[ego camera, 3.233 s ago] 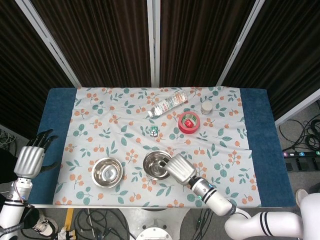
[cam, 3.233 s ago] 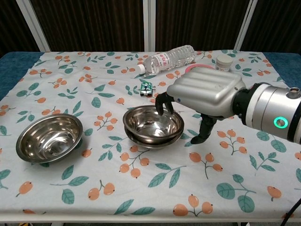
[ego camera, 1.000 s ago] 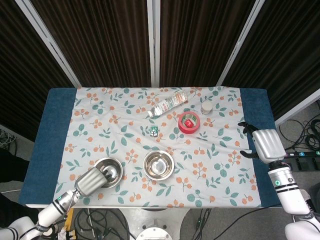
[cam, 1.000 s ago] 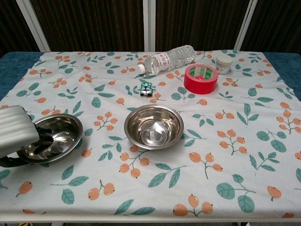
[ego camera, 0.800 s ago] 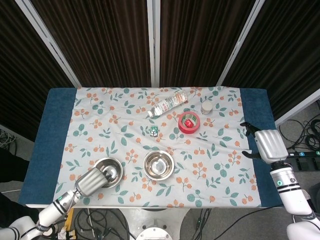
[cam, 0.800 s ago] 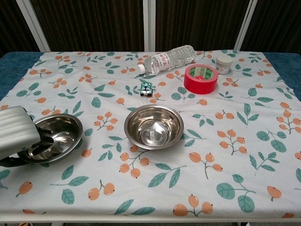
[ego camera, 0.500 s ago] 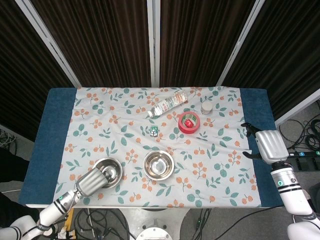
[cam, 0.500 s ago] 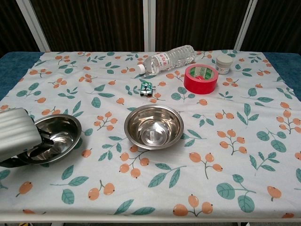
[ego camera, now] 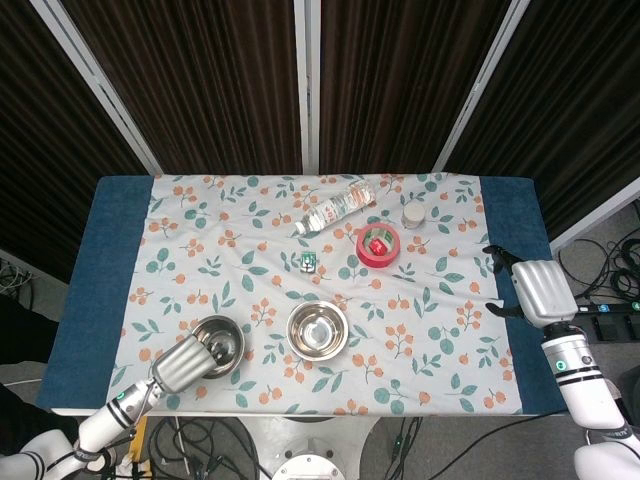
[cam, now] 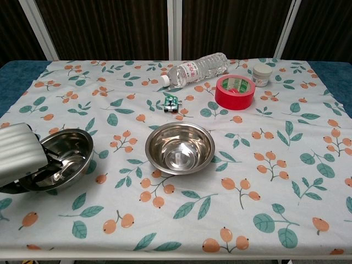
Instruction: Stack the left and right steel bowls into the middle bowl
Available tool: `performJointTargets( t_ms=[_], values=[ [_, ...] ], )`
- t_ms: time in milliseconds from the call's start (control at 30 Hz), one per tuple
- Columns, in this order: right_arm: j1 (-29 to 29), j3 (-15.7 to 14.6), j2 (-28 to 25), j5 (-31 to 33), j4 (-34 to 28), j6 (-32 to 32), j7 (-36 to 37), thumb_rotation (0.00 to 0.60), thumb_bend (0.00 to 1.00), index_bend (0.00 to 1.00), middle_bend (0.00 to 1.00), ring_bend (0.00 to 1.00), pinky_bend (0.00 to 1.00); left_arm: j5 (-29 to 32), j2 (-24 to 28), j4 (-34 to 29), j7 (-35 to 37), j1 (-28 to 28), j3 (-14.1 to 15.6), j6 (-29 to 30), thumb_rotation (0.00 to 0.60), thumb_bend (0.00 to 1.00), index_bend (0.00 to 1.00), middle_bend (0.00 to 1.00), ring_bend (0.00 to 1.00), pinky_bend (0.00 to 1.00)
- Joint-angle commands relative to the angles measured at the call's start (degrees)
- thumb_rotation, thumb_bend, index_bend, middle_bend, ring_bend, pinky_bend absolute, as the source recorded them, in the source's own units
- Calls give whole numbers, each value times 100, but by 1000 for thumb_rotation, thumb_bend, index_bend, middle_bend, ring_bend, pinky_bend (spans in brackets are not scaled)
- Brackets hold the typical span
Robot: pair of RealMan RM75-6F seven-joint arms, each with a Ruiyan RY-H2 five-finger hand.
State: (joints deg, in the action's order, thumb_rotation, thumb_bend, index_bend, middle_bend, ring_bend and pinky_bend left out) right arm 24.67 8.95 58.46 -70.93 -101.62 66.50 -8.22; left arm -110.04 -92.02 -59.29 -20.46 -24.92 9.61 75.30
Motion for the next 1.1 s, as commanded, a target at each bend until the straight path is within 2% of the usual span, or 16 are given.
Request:
performJointTargets(
  t_ms=[33,200,300,467,633,733,900,1100],
  values=[
    [-2,8,-7,7,-5,-4,-1,600,0,229,449,887,899,-23,17,-42,36,-36,-14,60,600,297,756,795,988,969],
    [-29,57,-49,5,-53,64,31,600,0,229,448,886,900,-101,188,-447,-70,-332,-198,34,600,298,757,796,988,970],
    [-86,116,-109,4,-91,187,117,600,0,229,445,887,900,-117,328,-935,-297,-646,-449,-140,600,298,757,796,988,970],
    [-222,192,-239,20,-75,362,365,600,0,228,438,886,900,-34,428,-1813,-625,-1281,-916,-783,600,298,757,795,988,970],
    [-373,193,-353,-72,59,474,714,600,0,147,411,887,900,233,254,-1990,-763,-1860,-1315,-1544,600,298,757,796,988,970],
    [-449,228,-387,-38,162,534,899,600,0,136,406,886,900,444,56,-1924,-777,-2092,-1485,-1848,600,298,757,796,988,970],
    [-506,271,-422,33,327,494,1158,600,0,136,401,887,900,657,-350,-1695,-847,-2343,-1558,-2157,600,299,757,796,988,970],
    [-547,276,-391,30,546,421,1398,600,0,136,401,887,900,641,-724,-1390,-895,-2407,-1309,-2176,600,298,757,795,987,970]
  ],
)
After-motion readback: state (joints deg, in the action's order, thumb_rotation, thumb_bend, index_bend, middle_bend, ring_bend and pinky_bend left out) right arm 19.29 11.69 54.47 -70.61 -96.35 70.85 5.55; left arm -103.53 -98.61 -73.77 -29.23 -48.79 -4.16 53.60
